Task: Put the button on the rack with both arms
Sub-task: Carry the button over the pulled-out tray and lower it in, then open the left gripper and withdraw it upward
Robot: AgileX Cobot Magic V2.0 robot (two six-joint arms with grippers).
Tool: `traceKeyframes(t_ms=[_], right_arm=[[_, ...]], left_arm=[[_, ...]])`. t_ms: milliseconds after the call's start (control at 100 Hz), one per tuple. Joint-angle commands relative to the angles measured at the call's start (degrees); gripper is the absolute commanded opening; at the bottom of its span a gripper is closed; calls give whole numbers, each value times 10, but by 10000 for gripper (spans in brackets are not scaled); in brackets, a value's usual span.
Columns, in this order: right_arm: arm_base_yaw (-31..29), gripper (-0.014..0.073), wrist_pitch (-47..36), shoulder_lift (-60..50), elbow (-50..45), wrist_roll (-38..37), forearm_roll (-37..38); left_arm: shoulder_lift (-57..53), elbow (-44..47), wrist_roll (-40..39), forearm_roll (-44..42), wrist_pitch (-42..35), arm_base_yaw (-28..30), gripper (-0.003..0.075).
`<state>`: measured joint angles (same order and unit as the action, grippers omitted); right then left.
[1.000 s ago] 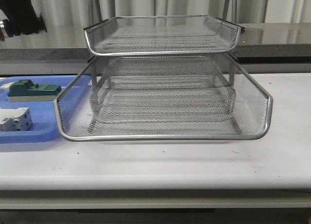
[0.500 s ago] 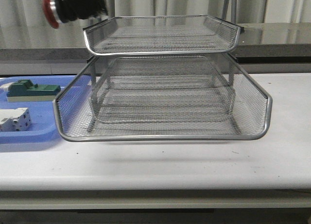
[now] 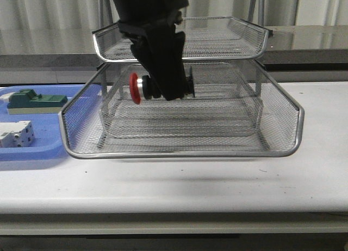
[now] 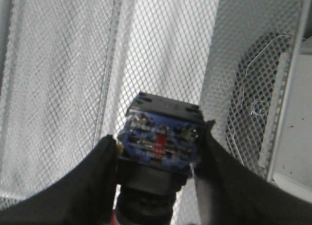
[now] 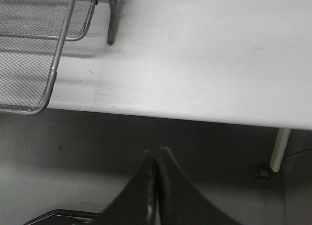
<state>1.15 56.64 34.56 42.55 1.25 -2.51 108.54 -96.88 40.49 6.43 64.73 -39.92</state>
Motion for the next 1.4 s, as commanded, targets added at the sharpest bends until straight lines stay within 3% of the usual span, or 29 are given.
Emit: traceKeyframes(t_ms=[0,190,410,480,810,1010,1390], right_arm=[[-3,-71,-32,0,19,1,4],[-3,-71,-32,0,19,1,4],[-3,-71,-32,0,19,1,4],[-3,-71,-32,0,19,1,4],[-3,-71,-32,0,19,1,4],[-3,-71,-32,0,19,1,4],[-3,-71,-32,0,19,1,4]], left_arm=[[-19,-14,-5,13,-43,-7,43],[-10,-18,-5,13,-51,-7,87],[-10,-18,-5,13,-51,-7,389],[-10,-18,-5,13,-51,-7,443],[-19,-18,-9,13,-48,-7,451],[-67,-18,-66,13,-16,7,450],[-194,2,-130,13,3,158,439]])
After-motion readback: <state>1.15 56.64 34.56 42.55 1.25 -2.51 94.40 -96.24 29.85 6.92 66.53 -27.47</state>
